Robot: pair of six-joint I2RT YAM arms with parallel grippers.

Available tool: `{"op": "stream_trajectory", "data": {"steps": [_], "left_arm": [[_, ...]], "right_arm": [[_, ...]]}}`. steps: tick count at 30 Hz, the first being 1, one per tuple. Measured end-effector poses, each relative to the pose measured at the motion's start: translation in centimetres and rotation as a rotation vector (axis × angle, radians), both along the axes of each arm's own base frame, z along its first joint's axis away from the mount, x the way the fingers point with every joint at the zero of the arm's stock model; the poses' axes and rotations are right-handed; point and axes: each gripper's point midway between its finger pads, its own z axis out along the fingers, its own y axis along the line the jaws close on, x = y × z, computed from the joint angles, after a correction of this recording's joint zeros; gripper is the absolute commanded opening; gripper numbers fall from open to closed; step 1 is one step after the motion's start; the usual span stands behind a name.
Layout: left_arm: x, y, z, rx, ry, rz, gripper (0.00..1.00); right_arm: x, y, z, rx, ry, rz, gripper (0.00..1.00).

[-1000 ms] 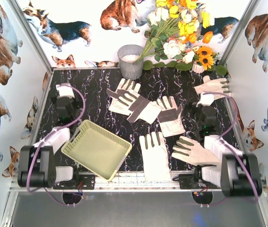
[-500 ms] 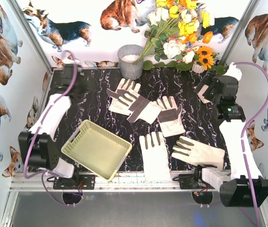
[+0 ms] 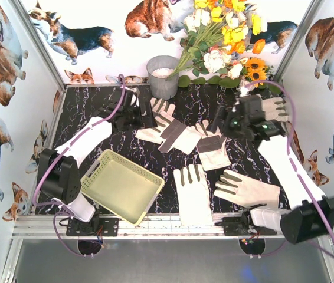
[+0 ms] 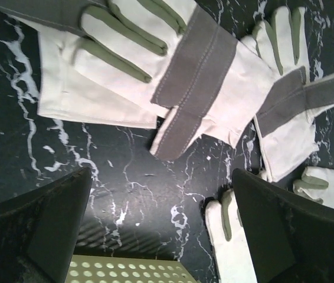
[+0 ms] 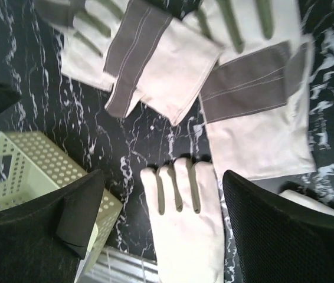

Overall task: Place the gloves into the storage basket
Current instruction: Pick up the glove from the center of the board.

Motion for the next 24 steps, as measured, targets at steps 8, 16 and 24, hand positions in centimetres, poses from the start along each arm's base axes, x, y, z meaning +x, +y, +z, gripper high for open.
{"op": "stream_trajectory", "data": {"steps": [8, 16, 24], "left_arm": [[-2.0, -3.1, -1.9, -0.065, 0.063, -0.004, 0.98], [-2.7, -2.9, -0.4, -0.071, 0.041, 0.068, 0.99], [-4.5, 0.0, 1.0, -0.046, 0.015, 0.195, 1.0]], "right_arm": [[2.4, 4.9, -4.8, 0.009, 0.198, 0.167, 0.71], [8.5, 7.5, -7.8, -0.057, 0.23, 0.324, 0.65], [13.9, 10.1, -12.0, -0.04, 0.259, 0.407, 0.58]]}}
